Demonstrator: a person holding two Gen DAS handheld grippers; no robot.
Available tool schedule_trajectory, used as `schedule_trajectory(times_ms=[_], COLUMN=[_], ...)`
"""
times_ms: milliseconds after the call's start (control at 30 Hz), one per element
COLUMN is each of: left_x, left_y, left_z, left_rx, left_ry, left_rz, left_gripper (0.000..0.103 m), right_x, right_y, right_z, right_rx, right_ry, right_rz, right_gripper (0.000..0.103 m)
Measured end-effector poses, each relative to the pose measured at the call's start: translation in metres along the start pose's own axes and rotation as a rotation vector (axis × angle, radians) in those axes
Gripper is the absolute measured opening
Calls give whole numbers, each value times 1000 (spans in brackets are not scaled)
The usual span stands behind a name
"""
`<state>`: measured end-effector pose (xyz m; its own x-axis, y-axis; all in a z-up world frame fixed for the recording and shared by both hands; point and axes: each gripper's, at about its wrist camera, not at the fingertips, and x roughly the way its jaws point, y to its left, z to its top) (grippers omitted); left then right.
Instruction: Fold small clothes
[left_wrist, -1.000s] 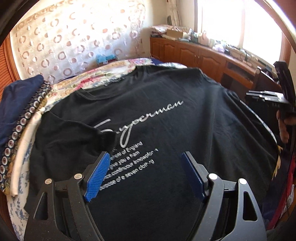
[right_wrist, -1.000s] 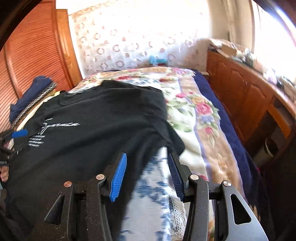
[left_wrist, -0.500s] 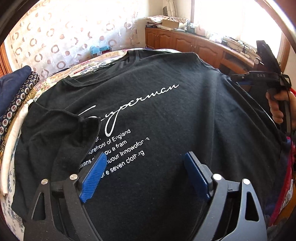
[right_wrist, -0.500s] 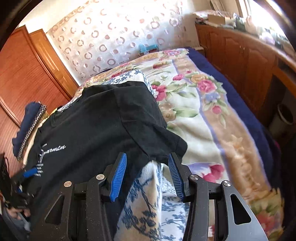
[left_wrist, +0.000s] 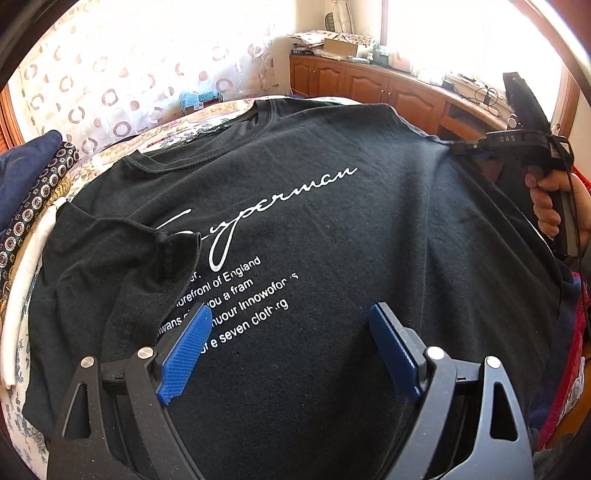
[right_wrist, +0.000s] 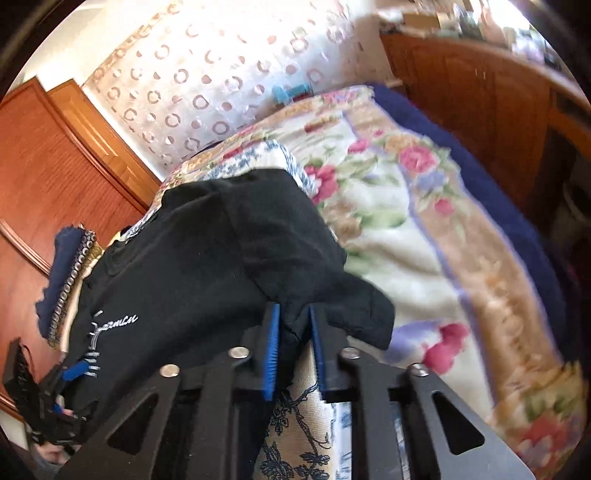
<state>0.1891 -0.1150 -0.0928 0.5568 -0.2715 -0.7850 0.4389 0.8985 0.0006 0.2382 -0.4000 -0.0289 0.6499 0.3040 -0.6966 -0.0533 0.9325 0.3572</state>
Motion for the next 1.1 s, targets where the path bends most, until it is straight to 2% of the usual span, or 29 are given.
schedule_trajectory(times_ms=[200,333,467,633,700,767,833,867,933,1100], left_x=[1,0,0,0,0,0,0,0,-3,-27], left_y=[-1,0,0,0,0,0,-1,-1,-2,-12], left_z=[1,1,1,1,1,1,1,1,2,12], left_rx=[1,1,0,0,0,0,0,7,16,25], left_ry=[2,2,2,2,2,2,2,2,-4,-65], left_rz=[-2,-2,-2,-2,-2,-2,-3,-5,-16,-52], left_gripper=[89,89,89,89,89,89,89,88,88,88], right_x=[-35,-50,-40,-5,0,-6,-20,-31,-50,-75], right_y=[41,81,102,96,91,83,73,71,60,23], right_z=[-6,-16,-35,-55,-58,-60,-62,-64,-67,-67], right_rx=[-179,-335,-406,-416,-403,-381,-361,-350,-324,-222], right_ry=[-174,-218,-156,-24,0,4,-12,-24,-59,-139], right_rz=[-47,-21,10,-3,-11,-9,1,0,-16,-69], right_gripper=[8,8,8,8,14,25,31,40,49,54])
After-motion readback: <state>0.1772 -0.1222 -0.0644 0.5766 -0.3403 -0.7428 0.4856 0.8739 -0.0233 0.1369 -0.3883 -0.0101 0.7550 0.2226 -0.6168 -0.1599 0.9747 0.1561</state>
